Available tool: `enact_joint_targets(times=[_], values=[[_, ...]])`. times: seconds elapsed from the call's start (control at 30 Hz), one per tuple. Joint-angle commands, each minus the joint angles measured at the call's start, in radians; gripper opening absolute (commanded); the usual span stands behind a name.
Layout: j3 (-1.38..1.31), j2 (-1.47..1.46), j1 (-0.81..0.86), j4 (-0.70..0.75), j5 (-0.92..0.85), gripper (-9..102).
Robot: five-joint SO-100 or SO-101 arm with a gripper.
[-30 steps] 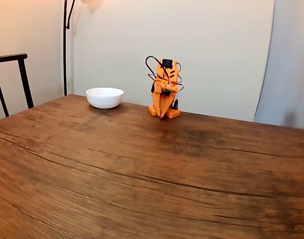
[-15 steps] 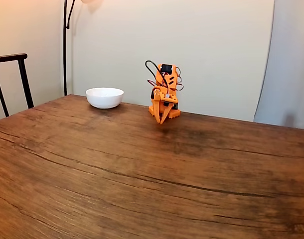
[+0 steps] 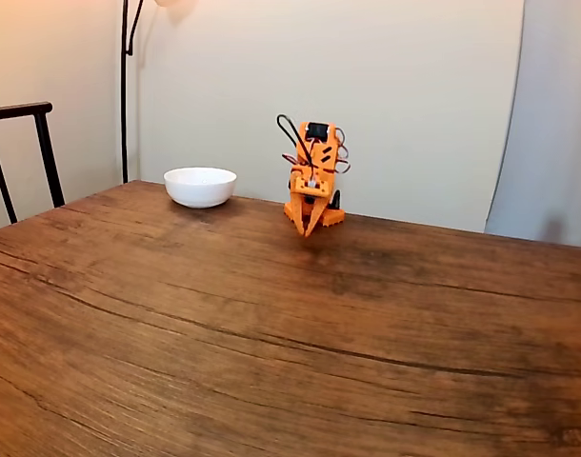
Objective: Grasp the cube and drop it in the bowl
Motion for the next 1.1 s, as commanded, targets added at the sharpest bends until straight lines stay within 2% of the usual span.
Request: enact_joint_targets(times=[0.0, 0.17, 1.07], values=[[-0.003, -0.011, 0.017, 0.043, -0.067, -1], [-0.003, -0.014, 0.018, 0.041, -0.132, -1], [-0.003, -0.012, 0.038, 0.063, -0.123, -1]])
